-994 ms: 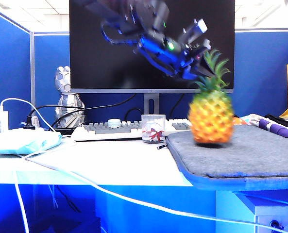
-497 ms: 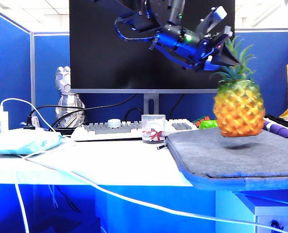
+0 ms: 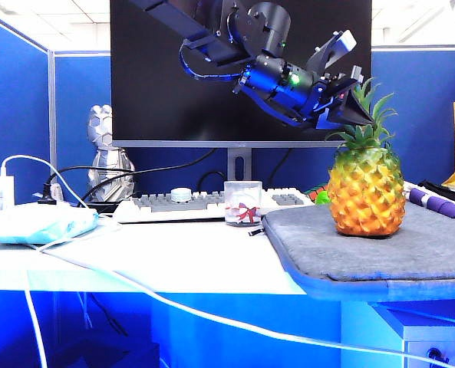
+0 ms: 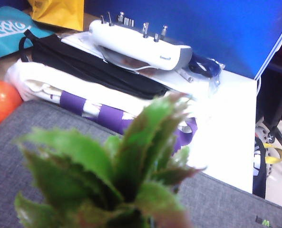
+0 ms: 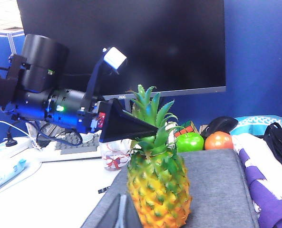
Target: Pick up the pineapple and place it above the gray bag.
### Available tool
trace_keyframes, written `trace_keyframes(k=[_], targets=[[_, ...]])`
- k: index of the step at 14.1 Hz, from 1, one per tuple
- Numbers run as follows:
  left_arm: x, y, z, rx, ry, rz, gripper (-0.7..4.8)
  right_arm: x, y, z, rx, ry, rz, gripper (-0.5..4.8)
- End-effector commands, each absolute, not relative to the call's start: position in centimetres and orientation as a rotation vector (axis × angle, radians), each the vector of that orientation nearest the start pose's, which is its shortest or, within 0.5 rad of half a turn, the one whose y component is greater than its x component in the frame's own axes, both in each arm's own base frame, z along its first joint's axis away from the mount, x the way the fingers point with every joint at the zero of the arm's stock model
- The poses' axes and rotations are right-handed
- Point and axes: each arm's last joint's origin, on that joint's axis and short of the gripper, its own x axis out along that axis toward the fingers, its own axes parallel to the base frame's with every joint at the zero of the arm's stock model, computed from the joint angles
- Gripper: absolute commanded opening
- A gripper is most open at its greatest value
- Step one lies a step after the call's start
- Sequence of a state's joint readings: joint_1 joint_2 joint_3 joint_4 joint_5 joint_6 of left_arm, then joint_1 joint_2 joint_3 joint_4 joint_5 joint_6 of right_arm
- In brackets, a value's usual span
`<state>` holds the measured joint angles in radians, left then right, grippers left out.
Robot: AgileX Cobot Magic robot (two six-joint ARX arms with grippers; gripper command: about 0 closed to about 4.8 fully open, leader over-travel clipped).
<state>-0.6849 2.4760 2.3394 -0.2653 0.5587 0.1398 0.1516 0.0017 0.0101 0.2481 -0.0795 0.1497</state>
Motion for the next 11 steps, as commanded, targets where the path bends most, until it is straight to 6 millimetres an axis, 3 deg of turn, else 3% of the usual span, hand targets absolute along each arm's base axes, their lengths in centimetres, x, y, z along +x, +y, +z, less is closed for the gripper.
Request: trace_keyframes(k=[1, 4, 5, 6, 7, 8, 9, 11], targets=[[42.54, -37.01, 24.31, 0.155, 0.399, -1.258, -0.05, 9.30, 1.64, 18.88, 0.162, -0.244, 0.246, 0.04], [42.39, -37.20, 24.36, 0.152, 0.394, -1.264, -0.04, 9.30, 1.64, 18.88, 0.162, -0.244, 0.246, 0.04], [42.32, -37.29, 24.40, 0.152, 0.392, -1.268, 0.25, 9.30, 1.64, 18.88, 0.162, -0.244, 0.246, 0.04], [42.31, -37.34, 24.46, 0.146, 0.389, -1.268, 0.95, 9.30, 1.64, 18.89, 0.162, -0.244, 0.246, 0.04], [42.33, -37.34, 24.49, 0.117, 0.406, -1.259, 2.20, 9.30, 1.64, 18.89, 0.162, -0.244, 0.246, 0.04], [42.39, -37.32, 24.50, 0.104, 0.414, -1.238, 4.06, 9.30, 1.64, 18.88, 0.162, -0.244, 0.246, 0.04], [42.45, -37.31, 24.52, 0.082, 0.429, -1.214, 4.79, 9.30, 1.64, 18.89, 0.162, -0.244, 0.246, 0.04], [42.50, -37.32, 24.62, 0.051, 0.437, -1.206, 4.79, 9.30, 1.64, 18.89, 0.162, -0.244, 0.246, 0.04]])
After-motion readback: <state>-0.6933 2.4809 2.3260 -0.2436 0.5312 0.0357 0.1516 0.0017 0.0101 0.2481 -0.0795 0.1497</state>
